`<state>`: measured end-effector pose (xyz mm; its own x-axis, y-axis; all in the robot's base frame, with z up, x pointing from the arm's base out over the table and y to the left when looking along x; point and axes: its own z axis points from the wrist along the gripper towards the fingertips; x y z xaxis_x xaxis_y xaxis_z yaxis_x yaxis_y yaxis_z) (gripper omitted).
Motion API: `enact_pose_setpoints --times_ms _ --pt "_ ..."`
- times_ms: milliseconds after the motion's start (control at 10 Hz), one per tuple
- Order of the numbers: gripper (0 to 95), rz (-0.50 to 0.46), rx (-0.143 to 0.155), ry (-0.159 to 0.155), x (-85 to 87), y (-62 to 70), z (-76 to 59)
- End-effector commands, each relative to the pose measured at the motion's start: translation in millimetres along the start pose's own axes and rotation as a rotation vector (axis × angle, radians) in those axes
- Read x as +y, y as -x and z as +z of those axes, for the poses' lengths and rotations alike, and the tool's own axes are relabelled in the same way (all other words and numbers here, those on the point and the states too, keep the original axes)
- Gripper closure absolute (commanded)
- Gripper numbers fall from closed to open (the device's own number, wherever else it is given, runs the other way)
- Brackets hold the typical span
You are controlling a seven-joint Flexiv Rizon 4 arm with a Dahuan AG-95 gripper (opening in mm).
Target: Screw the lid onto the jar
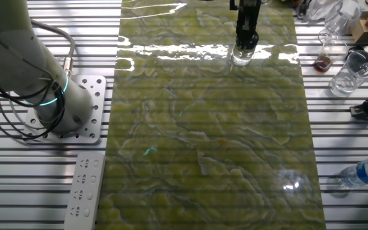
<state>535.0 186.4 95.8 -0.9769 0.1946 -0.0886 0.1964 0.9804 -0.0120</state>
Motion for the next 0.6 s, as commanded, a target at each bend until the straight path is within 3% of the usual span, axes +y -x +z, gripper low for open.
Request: enact_pose_setpoints --times_ms 100,200,600 --pt "0.0 -0.037 -0.005 -0.011 -2.5 -2.8 -1.5" --pt "0.0 -0.032 0.019 -0.008 -2.0 -0.2 -9.7" --pt "0.0 -0.035 0.02 0.004 -1.9 0.6 -13.3"
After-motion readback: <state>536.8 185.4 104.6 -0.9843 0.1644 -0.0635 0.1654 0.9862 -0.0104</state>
